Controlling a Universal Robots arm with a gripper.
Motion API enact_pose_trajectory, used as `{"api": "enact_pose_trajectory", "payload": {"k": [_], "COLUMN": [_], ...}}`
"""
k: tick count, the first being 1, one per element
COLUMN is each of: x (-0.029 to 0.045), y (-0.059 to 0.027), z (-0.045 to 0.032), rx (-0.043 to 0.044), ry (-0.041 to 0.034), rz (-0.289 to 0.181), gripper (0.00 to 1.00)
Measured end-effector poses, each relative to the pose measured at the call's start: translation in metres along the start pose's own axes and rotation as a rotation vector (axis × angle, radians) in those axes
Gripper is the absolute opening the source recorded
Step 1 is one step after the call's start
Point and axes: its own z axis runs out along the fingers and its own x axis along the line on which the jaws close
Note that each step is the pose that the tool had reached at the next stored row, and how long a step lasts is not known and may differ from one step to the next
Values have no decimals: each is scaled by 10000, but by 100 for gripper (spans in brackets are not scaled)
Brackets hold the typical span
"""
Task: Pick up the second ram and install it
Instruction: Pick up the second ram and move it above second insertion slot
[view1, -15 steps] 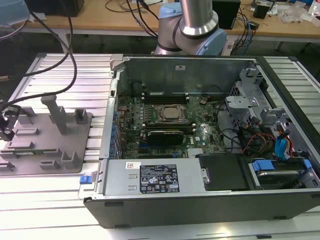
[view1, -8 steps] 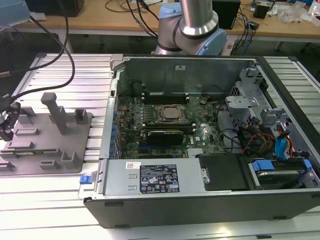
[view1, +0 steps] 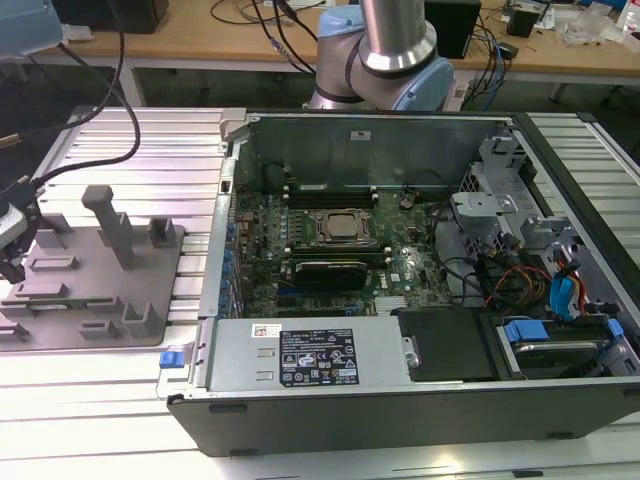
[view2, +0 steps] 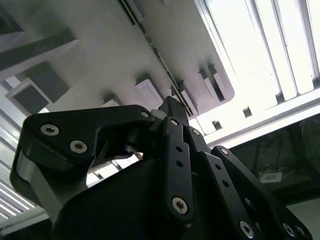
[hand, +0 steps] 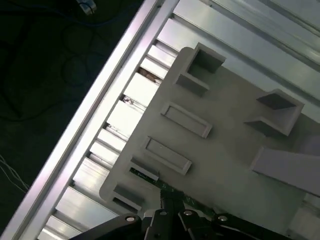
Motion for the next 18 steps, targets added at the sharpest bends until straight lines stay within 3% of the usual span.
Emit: {"api": "enact_pose_trajectory", "payload": {"k": [6,9,12,13,16,18], "x": [0,1,1,1,1,1], "y": [-1,-1,-1,-2,-2,-2], "z": [11,24,32,39,53,60], "rx": [-8,-28,-41,-50,-67,-73], "ry": [59,99,123,143,181,199], "rz": [-1357,-2499,-3197,-3758,-4788,-5251], "gripper": [8,8,8,8,8,8]}}
